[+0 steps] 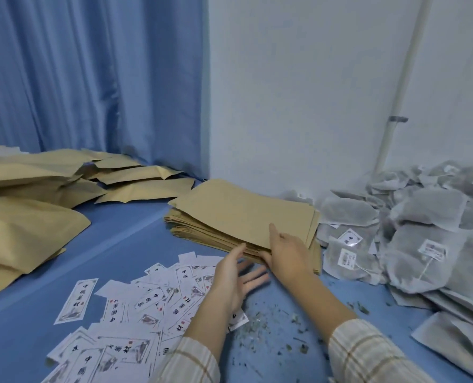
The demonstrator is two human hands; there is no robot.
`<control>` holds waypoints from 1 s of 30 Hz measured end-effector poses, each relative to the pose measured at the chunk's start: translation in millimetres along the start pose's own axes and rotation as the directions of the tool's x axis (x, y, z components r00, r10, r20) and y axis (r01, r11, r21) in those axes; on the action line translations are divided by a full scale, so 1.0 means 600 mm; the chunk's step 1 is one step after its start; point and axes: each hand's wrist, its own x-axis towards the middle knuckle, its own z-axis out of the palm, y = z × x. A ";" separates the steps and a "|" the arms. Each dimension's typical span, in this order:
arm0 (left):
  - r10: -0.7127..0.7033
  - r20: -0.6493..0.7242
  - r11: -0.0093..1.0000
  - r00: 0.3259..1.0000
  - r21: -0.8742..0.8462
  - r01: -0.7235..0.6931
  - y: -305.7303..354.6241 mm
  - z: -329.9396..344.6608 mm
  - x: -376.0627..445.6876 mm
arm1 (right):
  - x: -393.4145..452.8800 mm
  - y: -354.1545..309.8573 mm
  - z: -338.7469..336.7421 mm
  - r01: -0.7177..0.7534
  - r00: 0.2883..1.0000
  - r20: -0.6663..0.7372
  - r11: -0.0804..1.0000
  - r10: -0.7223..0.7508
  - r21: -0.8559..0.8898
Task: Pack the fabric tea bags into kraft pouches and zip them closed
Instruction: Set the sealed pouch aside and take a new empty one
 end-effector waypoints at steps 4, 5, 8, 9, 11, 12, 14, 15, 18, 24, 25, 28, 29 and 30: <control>0.033 -0.001 0.994 0.999 -0.108 -0.033 0.005 0.005 -0.004 | -0.065 0.030 -0.008 0.300 0.824 -0.499 0.954 -0.267 -0.015; 0.044 0.023 0.989 0.999 -0.144 -0.041 0.011 0.003 -0.009 | -0.084 0.035 -0.010 0.345 0.785 -0.546 0.938 -0.293 -0.007; 0.138 -0.001 0.976 0.990 -0.168 -0.137 0.030 0.000 -0.028 | -0.131 0.050 -0.028 0.418 0.728 -0.599 0.908 -0.335 0.001; 0.168 -0.039 0.972 0.985 -0.157 -0.172 0.033 0.001 -0.037 | -0.143 0.052 -0.036 0.436 0.719 -0.602 0.900 -0.349 -0.001; 0.229 -0.107 0.964 0.967 -0.114 -0.241 0.036 0.006 -0.058 | -0.162 0.050 -0.051 0.475 0.711 -0.602 0.880 -0.364 0.029; 0.277 -0.127 0.955 0.952 -0.073 -0.288 0.036 0.007 -0.069 | -0.170 0.047 -0.058 0.482 0.720 -0.591 0.875 -0.363 0.051; 0.398 -0.152 0.917 0.905 0.079 -0.391 0.035 0.005 -0.090 | -0.186 0.032 -0.079 0.436 0.822 -0.480 0.881 -0.307 0.183; 0.469 -0.152 0.876 0.870 0.203 -0.437 0.036 0.002 -0.100 | -0.195 0.022 -0.097 0.355 0.898 -0.376 0.882 -0.230 0.310; 0.726 -0.069 0.575 0.684 0.607 -0.549 0.046 -0.001 -0.147 | -0.214 -0.004 -0.146 0.042 0.997 -0.076 0.694 0.018 0.718; 0.757 0.601 -0.384 0.257 0.727 -0.570 0.049 -0.001 -0.230 | -0.191 -0.026 -0.264 -0.132 0.952 0.210 -0.319 0.224 0.939; 0.707 0.660 -0.480 0.252 0.711 -0.514 0.047 -0.003 -0.236 | -0.191 -0.020 -0.272 -0.153 0.938 0.250 -0.359 0.241 0.921; 0.517 0.715 -0.657 0.471 0.684 -0.316 0.027 -0.018 -0.248 | -0.205 0.002 -0.255 -0.266 0.864 0.352 -0.266 0.360 0.926; 0.441 0.669 -0.648 0.598 0.699 -0.304 0.018 -0.024 -0.247 | -0.214 0.009 -0.240 -0.317 0.827 0.401 -0.261 0.395 0.912; 0.340 0.592 -0.590 0.731 0.739 -0.325 0.009 -0.026 -0.248 | -0.225 0.013 -0.224 -0.359 0.798 0.460 -0.305 0.390 0.882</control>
